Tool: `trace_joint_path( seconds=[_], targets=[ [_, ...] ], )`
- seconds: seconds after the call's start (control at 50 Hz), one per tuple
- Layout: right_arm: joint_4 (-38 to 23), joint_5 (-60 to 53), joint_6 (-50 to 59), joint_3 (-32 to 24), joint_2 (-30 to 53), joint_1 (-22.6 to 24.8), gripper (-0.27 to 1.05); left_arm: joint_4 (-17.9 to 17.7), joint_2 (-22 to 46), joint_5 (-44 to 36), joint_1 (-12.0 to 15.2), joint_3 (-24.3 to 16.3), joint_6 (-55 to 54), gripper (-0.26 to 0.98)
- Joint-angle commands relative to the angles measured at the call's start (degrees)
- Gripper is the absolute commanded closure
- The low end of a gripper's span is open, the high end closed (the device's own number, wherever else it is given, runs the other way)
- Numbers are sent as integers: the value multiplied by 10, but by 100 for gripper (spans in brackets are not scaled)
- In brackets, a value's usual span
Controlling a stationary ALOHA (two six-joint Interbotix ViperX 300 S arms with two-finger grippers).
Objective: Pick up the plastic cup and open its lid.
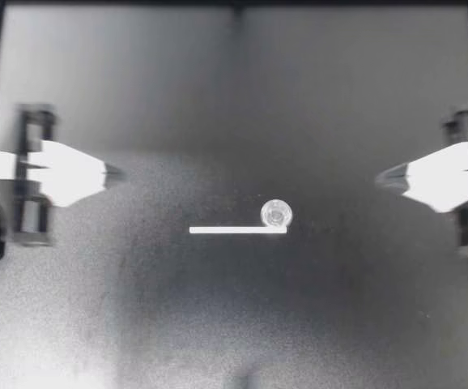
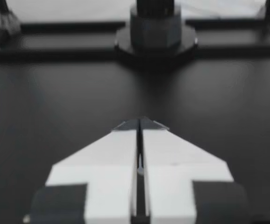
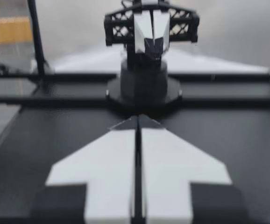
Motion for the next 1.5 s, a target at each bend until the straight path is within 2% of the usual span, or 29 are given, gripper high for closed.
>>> trace_joint_path(
  seconds=[0.0, 0.34, 0.7, 0.78, 0.88, 0.94, 1.02, 1.1, 1.48],
  targets=[
    [2, -7, 2, -20, 36, 1, 96, 0, 53, -18, 2, -30, 0, 93],
    [44, -7, 8, -32, 134, 0, 96, -3, 222, -18, 3, -103, 0, 93],
    [45, -5, 4, -66, 242, 0, 96, -9, 364, 18, 4, -178, -1, 90],
    [44, -4, 4, -75, 259, 0, 96, -8, 387, 28, 4, -192, -2, 85],
    [45, -4, 2, -81, 272, 0, 96, -9, 408, 35, 3, -207, -2, 69],
    [44, -4, 3, -83, 279, -6, 96, -9, 417, 35, 3, -214, -2, 55],
    [44, 0, 3, -83, 289, -14, 96, -9, 432, 34, 3, -225, -3, 29],
    [44, 3, 3, -84, 301, -24, 96, -9, 450, 27, 2, -236, -1, 10],
    [42, 72, 1, -142, 402, -28, 96, -7, 531, -56, -2, -265, -1, 13]
  ],
)
